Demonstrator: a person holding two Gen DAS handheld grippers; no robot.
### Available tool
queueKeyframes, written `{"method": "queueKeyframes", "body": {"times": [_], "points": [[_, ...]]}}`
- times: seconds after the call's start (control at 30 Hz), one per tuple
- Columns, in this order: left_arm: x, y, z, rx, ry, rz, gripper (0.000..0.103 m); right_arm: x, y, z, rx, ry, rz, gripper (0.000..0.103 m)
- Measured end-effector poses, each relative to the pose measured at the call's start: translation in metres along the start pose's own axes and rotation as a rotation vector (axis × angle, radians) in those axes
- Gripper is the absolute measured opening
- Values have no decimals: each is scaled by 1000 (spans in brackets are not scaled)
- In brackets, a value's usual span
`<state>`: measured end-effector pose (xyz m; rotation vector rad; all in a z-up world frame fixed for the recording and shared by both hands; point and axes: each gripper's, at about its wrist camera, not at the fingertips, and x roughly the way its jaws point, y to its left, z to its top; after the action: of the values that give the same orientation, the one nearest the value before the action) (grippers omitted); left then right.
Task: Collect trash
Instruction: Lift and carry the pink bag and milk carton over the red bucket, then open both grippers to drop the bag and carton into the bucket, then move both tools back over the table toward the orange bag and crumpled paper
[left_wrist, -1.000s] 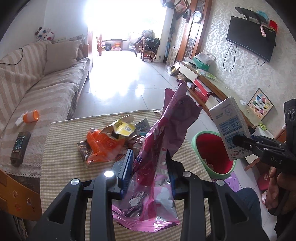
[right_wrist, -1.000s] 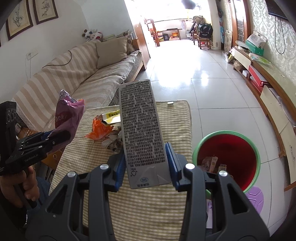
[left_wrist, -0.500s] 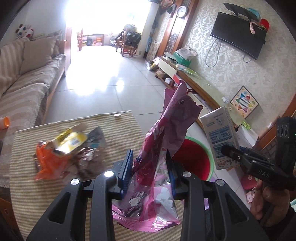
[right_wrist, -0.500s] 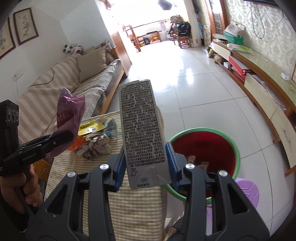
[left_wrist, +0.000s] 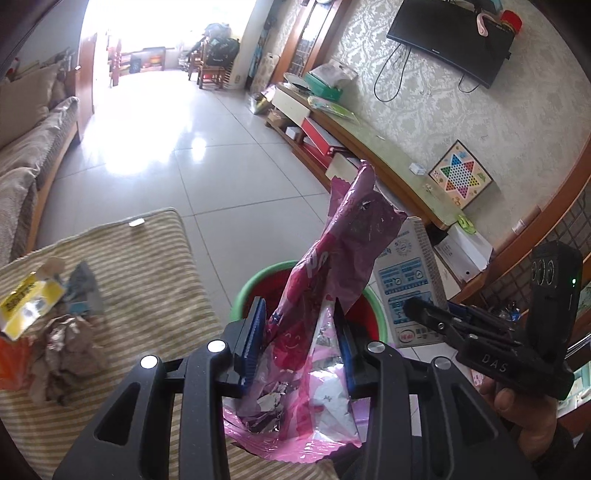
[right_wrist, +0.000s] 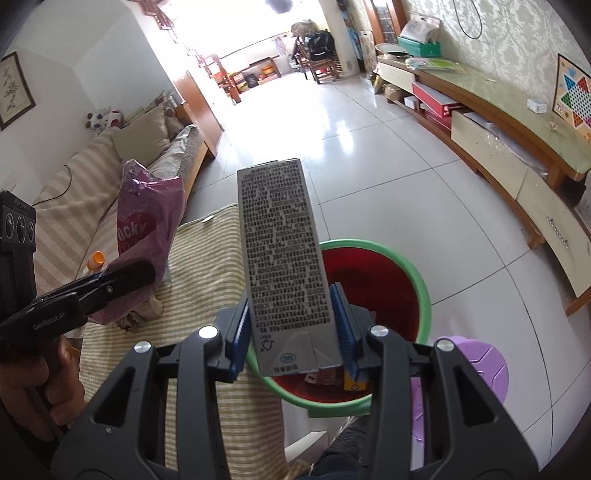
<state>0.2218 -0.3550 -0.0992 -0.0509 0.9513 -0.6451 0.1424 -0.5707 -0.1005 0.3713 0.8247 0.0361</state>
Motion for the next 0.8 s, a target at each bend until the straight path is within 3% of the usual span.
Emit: {"method": "queueKeyframes", "body": {"times": [0.4, 0.53, 0.57, 0.63, 0.8], "points": [[47, -15, 8, -2, 50, -47, 36, 17, -22, -3, 46, 19, -16, 39], [45, -10, 10, -37, 20, -60, 72, 22, -24, 0, 45, 23, -22, 41], [43, -8, 10, -55, 10, -70, 82, 23, -23, 1, 43, 27, -27, 58], [40, -3, 10, -69, -7, -66, 87, 23, -20, 1, 31, 21, -50, 86], [25, 6, 12, -82, -38, -36, 88, 20, -8, 2, -8, 1, -71, 98]]}}
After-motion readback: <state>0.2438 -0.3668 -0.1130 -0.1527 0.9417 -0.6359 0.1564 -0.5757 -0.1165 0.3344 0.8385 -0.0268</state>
